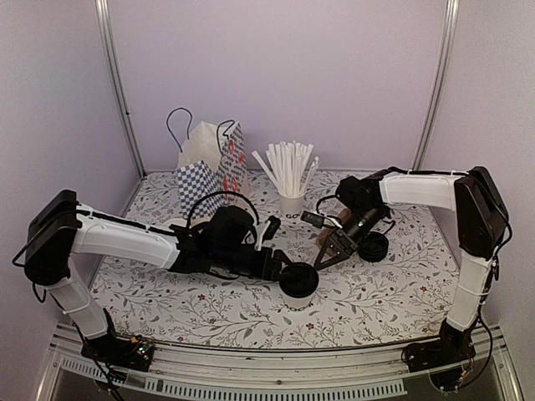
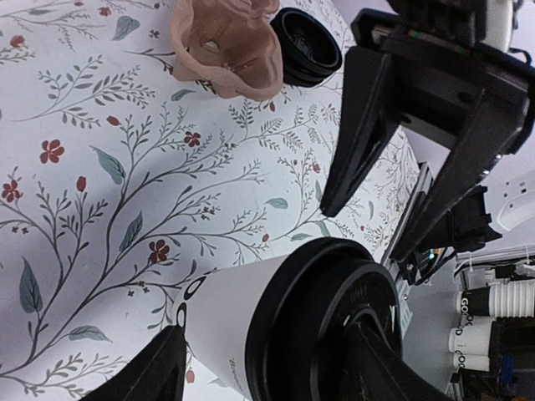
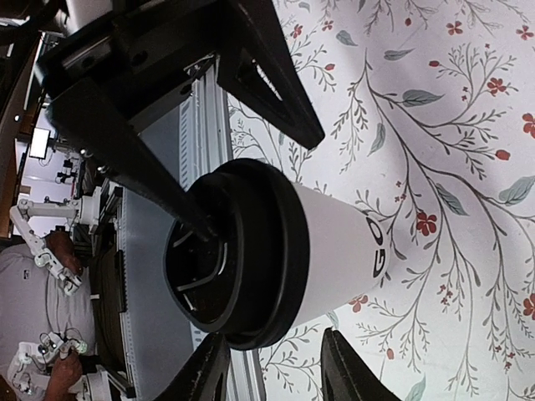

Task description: Pack the takeout coffee

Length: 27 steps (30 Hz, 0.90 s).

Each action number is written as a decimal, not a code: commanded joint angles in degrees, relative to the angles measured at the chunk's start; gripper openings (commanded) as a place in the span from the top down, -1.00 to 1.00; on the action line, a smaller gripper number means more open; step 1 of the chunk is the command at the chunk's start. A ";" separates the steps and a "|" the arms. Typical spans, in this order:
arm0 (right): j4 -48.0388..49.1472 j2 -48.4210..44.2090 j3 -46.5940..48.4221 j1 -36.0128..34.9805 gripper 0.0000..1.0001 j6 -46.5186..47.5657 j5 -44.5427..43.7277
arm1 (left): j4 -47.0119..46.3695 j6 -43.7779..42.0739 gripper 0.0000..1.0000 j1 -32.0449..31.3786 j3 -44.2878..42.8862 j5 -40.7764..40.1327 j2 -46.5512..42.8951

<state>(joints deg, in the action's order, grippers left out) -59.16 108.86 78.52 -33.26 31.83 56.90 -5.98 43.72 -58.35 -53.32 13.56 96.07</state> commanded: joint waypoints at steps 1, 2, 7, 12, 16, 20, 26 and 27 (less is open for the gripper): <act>1.48 2.96 1.15 0.47 0.23 -1.45 0.31 | 0.00 -2.29 -0.30 0.04 0.16 2.79 3.24; 1.43 3.32 1.07 0.45 0.25 -1.49 0.91 | -0.67 -3.22 -0.28 0.07 0.37 3.34 3.51; 1.13 4.83 0.36 0.47 0.33 -1.16 2.59 | -2.30 -7.33 -0.19 0.85 0.48 4.68 4.94; 1.90 6.36 -1.84 0.39 0.34 -1.94 1.55 | -0.97 -7.76 -0.11 1.35 -1.37 5.71 8.11; 6.51 8.23 -6.11 0.31 0.38 -7.05 -7.86 | 0.87 -6.88 -0.03 1.31 -1.78 5.70 10.79; 7.48 11.57 -7.85 0.30 0.45 -10.69 -14.89 | 0.62 -6.06 -0.01 1.54 -0.08 5.29 10.93; 2.67 8.29 -1.96 0.22 0.46 -5.75 -5.81 | -1.10 -6.15 0.00 1.76 1.22 5.65 9.51; 2.03 7.10 -1.01 0.23 0.44 -4.54 -4.70 | -1.52 -6.29 0.00 1.77 1.36 5.62 8.89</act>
<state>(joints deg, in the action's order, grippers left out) -58.11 114.56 76.20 -31.18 23.09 63.57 -14.33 37.93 -56.60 -55.20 21.89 102.28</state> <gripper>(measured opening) 0.272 0.503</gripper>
